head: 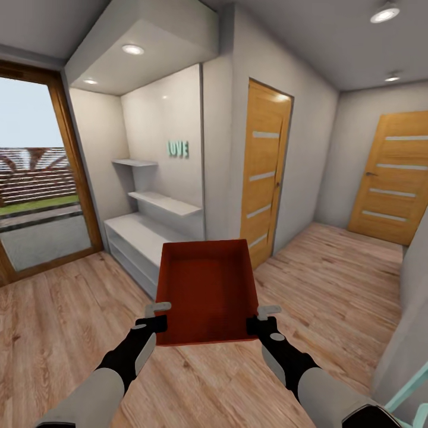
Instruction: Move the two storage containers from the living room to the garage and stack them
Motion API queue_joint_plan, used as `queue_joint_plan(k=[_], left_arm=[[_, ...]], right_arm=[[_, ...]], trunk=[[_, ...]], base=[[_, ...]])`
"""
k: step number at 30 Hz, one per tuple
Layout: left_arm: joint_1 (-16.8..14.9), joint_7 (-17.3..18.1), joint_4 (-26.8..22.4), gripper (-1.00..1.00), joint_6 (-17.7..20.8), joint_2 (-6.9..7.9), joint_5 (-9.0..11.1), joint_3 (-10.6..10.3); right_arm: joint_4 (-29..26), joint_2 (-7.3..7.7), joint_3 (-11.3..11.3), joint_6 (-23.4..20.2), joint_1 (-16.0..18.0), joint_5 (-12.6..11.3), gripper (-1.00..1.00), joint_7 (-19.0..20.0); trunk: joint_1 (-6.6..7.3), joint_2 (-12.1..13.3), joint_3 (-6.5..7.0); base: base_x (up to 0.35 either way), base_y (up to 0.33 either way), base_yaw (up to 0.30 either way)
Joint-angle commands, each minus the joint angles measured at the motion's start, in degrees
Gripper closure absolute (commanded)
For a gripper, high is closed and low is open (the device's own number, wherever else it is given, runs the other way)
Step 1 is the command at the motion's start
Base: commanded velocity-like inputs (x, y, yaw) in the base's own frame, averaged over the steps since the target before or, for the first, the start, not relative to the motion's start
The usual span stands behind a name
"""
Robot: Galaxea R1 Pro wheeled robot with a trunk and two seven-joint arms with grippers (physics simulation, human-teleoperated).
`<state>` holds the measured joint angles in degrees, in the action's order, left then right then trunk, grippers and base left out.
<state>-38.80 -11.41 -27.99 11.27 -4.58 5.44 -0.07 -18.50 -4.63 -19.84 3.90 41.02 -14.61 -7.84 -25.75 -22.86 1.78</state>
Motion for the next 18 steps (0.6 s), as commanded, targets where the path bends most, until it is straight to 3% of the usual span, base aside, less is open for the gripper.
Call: queue_joint_plan(k=[1, 8, 18], left_arm=[[-0.04, -0.54, -0.31, 1.00, 0.39, 0.10, -0.78, 0.95], [-0.04, -0.54, -0.85, 1.00, 0.41, 0.11, -0.78, 0.95], [-0.04, -0.54, -1.01, 1.00, 0.42, 0.12, -0.78, 0.95]], right_arm=[[1.63, 0.24, -0.29, 0.30, 0.02, -0.77, 1.00, -0.43], [1.68, 0.24, -0.29, 0.23, 0.02, -0.77, 1.00, -0.51], [1.64, 0.24, -0.29, 0.14, 0.02, -0.77, 1.00, -0.49]], trunk=[[-0.03, -0.06, -0.01], [-0.03, -0.06, -0.01], [-0.03, -0.06, -0.01]], base=[[0.073, 0.001, 0.000], [0.017, 0.000, -0.038], [0.000, 0.000, -0.249]])
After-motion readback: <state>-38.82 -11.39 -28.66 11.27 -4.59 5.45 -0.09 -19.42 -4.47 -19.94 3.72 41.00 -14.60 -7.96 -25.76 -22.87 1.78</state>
